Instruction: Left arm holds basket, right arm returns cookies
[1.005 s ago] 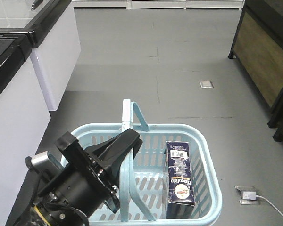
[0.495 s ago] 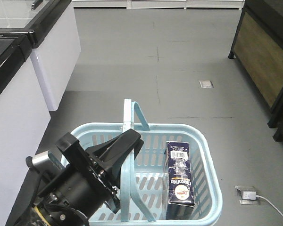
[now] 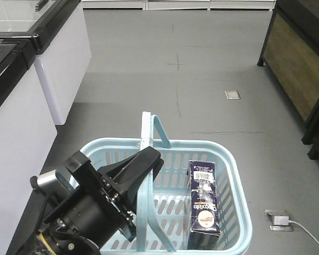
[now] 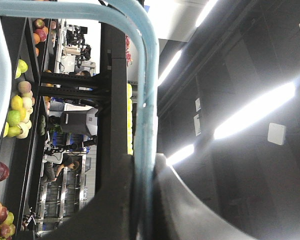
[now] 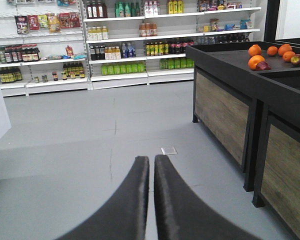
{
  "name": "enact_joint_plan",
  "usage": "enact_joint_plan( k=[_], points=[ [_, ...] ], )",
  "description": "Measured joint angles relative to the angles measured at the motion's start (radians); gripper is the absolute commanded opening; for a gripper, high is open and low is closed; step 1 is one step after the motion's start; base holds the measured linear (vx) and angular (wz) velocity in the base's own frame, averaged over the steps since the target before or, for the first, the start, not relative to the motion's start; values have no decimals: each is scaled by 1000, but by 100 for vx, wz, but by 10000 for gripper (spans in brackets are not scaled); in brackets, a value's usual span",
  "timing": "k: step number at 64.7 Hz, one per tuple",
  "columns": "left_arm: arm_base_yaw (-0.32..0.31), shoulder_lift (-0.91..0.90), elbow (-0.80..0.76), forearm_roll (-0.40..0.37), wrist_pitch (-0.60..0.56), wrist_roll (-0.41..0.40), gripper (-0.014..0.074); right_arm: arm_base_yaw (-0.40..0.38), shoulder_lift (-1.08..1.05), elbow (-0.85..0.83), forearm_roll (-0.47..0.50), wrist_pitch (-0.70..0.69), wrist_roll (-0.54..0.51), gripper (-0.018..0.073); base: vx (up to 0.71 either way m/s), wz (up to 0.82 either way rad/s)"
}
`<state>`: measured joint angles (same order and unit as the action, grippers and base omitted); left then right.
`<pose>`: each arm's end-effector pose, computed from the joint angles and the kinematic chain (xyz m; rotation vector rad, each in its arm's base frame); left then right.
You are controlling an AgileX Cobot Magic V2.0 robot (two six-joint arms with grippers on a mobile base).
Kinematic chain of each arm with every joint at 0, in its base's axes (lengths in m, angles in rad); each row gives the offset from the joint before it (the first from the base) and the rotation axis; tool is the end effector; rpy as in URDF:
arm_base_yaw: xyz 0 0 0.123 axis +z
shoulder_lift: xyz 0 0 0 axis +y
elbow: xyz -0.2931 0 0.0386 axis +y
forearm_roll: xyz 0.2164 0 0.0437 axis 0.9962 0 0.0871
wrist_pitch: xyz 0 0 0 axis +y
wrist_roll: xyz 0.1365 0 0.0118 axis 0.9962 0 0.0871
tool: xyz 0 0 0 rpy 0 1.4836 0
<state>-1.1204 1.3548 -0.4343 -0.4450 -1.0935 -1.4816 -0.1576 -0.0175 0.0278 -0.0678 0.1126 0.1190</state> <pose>0.1622 -0.2152 0.2989 -0.8752 1.4906 -2.0075 0.0591 -0.0105 0.1929 0.1737 1.5975 -0.0882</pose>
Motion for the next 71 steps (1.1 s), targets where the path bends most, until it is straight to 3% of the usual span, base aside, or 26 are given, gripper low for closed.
enact_joint_plan(
  k=[71],
  points=[
    [0, 0, 0, 2, 0, 0, -3, 0, 0, 0, 0, 0, 0, -6, 1, 0]
  ],
)
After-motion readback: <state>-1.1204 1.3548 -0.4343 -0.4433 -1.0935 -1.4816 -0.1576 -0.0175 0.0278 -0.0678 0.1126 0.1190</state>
